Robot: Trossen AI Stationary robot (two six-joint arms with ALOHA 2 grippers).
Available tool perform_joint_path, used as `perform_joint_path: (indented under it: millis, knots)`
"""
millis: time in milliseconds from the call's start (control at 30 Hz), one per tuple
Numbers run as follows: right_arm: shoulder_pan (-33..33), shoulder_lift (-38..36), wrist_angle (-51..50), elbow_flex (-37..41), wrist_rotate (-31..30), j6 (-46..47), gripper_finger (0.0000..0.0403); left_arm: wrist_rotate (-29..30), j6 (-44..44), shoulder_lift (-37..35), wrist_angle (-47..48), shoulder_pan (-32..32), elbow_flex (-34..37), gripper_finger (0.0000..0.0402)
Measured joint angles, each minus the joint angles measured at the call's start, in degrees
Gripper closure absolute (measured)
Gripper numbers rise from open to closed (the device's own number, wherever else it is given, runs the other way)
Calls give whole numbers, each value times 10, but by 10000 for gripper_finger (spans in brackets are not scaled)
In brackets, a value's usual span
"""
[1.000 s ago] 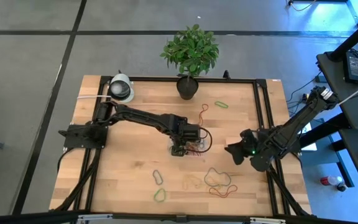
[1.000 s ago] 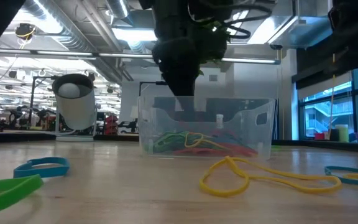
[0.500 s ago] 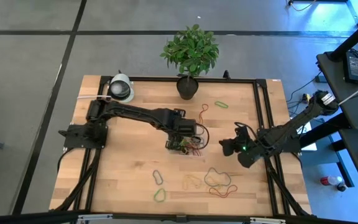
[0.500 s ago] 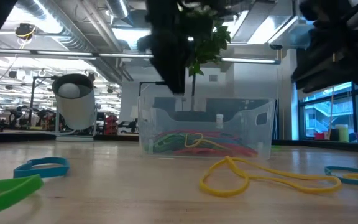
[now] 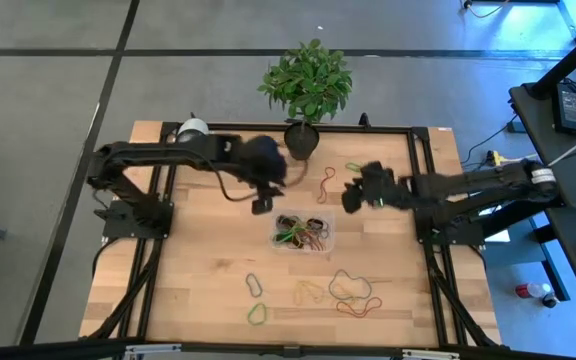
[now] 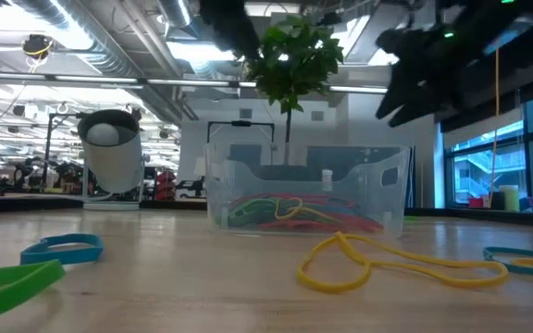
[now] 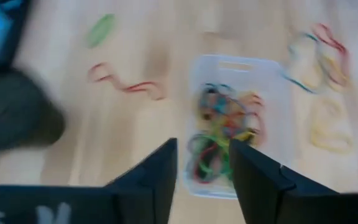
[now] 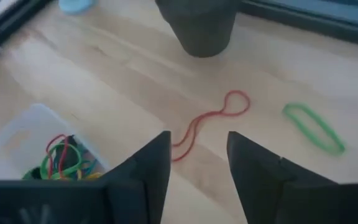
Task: Pick and place rubber bands into bin
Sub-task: Put the green rubber band into the bin
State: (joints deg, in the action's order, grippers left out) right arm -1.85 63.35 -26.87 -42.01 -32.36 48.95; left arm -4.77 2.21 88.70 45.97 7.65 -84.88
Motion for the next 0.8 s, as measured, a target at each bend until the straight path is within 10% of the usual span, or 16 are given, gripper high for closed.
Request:
perform_joint_path:
  millis: [233,800]
  knots:
    - [225,31,-58,-39,233,-200,243,33,-151,-121,-165,41,202,269]
    - [429,292,-50,-40,344,-509,243,249,-377,-189,-286,-91,367,270]
